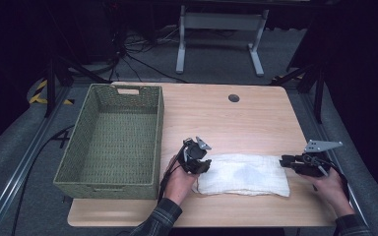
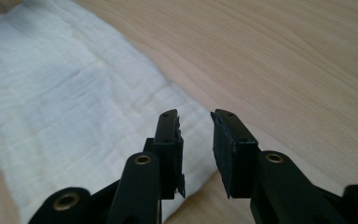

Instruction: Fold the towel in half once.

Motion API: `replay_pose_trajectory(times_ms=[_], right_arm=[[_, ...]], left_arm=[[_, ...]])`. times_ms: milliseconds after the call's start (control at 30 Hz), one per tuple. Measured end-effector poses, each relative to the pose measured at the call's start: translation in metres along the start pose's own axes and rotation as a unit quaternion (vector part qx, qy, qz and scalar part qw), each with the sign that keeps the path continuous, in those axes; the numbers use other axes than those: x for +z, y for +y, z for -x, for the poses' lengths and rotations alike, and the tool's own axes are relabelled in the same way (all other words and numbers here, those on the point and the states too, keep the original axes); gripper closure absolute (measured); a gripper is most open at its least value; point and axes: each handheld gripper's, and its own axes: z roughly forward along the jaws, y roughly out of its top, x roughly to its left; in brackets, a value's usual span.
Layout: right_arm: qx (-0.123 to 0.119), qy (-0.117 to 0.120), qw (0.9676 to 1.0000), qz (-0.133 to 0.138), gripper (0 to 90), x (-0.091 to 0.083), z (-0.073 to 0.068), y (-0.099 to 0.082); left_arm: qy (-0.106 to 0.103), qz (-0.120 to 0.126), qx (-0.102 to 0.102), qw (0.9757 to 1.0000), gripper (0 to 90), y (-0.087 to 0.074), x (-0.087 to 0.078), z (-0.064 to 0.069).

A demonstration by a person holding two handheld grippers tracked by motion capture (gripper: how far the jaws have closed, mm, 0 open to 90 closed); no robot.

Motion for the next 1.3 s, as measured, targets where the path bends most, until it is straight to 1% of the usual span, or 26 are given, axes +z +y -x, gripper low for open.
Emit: replay_pose_trajectory(times_ms=[33, 67, 100, 133, 167, 233, 267, 333, 433, 467, 500, 567, 600, 633, 667, 733, 767, 833, 900, 933, 967, 1033, 1133, 1167, 1200, 1300], right_arm=[[0.004, -0.007, 1.0, -0.001, 71.4, 0.003, 0.005, 0.002], [0.011, -0.013, 0.9998, -0.005, 71.4, 0.008, 0.012, 0.003], [0.011, -0.013, 0.9998, -0.005, 71.4, 0.008, 0.012, 0.003], [0.01, -0.016, 0.9998, -0.007, 71.4, 0.01, 0.016, 0.003], [0.018, -0.017, 0.9996, -0.011, 71.4, 0.014, 0.02, 0.003], [0.022, -0.016, 0.9995, -0.015, 71.4, 0.018, 0.025, 0.001], [0.024, -0.012, 0.9995, -0.017, 71.5, 0.023, 0.028, 0.0], [0.023, -0.01, 0.9995, -0.021, 71.5, 0.027, 0.03, -0.001], [0.019, -0.006, 0.9994, -0.027, 71.9, 0.03, 0.031, -0.001], [0.014, -0.007, 0.9992, -0.037, 73.2, 0.032, 0.029, -0.001], [0.014, -0.006, 0.9992, -0.036, 74.7, 0.033, 0.028, -0.002], [0.013, -0.004, 0.9993, -0.036, 78.0, 0.033, 0.028, -0.002], [0.013, -0.004, 0.9993, -0.036, 78.0, 0.033, 0.028, -0.002], [0.014, -0.001, 0.9993, -0.036, 80.7, 0.033, 0.027, -0.002], [0.014, 0.002, 0.9993, -0.036, 84.6, 0.033, 0.026, -0.002], [0.011, 0.002, 0.9993, -0.036, 85.1, 0.033, 0.025, -0.002], [0.01, 0.001, 0.9993, -0.037, 85.5, 0.033, 0.025, -0.002], [0.01, 0.0, 0.9993, -0.036, 86.2, 0.033, 0.025, -0.002], [0.007, -0.003, 0.9993, -0.036, 86.7, 0.033, 0.024, -0.002], [0.008, -0.006, 0.9993, -0.036, 86.9, 0.032, 0.025, -0.002], [0.007, -0.007, 0.9993, -0.036, 87.1, 0.032, 0.025, -0.002], [0.009, -0.012, 0.9992, -0.036, 87.2, 0.031, 0.026, -0.002], [0.011, -0.018, 0.9994, -0.027, 87.2, 0.028, 0.028, -0.001], [0.011, -0.018, 0.9994, -0.027, 87.2, 0.028, 0.028, -0.001], [0.011, -0.02, 0.9994, -0.026, 87.2, 0.027, 0.029, -0.001], [0.013, -0.024, 0.9995, -0.018, 87.2, 0.025, 0.032, 0.002]], left_arm=[[0.004, 0.001, 0.002, 1.0, 61.8, 0.001, 0.001, -0.001], [0.011, 0.002, -0.003, 0.9999, 61.7, 0.001, 0.004, -0.005], [0.011, 0.002, -0.003, 0.9999, 61.7, 0.001, 0.004, -0.005], [0.013, -0.001, -0.011, 0.9999, 61.7, 0.001, 0.005, -0.007], [0.013, 0.0, -0.01, 0.9999, 61.7, 0.001, 0.006, -0.009], [0.015, -0.001, -0.022, 0.9996, 61.5, 0.001, 0.008, -0.013], [0.016, -0.004, -0.025, 0.9995, 61.0, 0.0, 0.009, -0.016], [0.015, -0.01, -0.033, 0.9993, 60.3, -0.001, 0.011, -0.019], [0.014, -0.011, -0.036, 0.9992, 59.5, -0.002, 0.012, -0.021], [0.01, -0.012, -0.041, 0.999, 59.4, -0.003, 0.013, -0.022], [0.007, -0.013, -0.044, 0.9989, 59.4, -0.003, 0.015, -0.024], [0.008, -0.019, -0.045, 0.9988, 59.4, -0.004, 0.018, -0.025], [0.008, -0.019, -0.045, 0.9988, 59.6, -0.004, 0.018, -0.025], [0.003, -0.024, -0.051, 0.9984, 59.6, -0.005, 0.02, -0.026], [0.004, -0.027, -0.05, 0.9984, 61.2, -0.006, 0.021, -0.027], [0.001, -0.03, -0.054, 0.9981, 63.7, -0.007, 0.022, -0.028], [-0.004, -0.033, -0.055, 0.9979, 63.7, -0.007, 0.023, -0.029], [-0.004, -0.036, -0.051, 0.998, 68.6, -0.007, 0.024, -0.029], [-0.006, -0.035, -0.052, 0.998, 77.3, -0.007, 0.025, -0.029], [-0.014, -0.042, -0.046, 0.9979, 80.6, -0.005, 0.025, -0.028], [-0.013, -0.043, -0.046, 0.9979, 83.3, -0.005, 0.025, -0.027], [-0.016, -0.046, -0.045, 0.9978, 84.8, -0.003, 0.025, -0.027], [-0.012, -0.035, -0.047, 0.9982, 85.3, -0.001, 0.023, -0.028], [-0.012, -0.035, -0.047, 0.9982, 85.4, -0.001, 0.023, -0.028], [-0.012, -0.03, -0.047, 0.9983, 85.4, 0.0, 0.022, -0.029], [-0.007, -0.014, -0.057, 0.9983, 85.4, 0.004, 0.021, -0.03]])
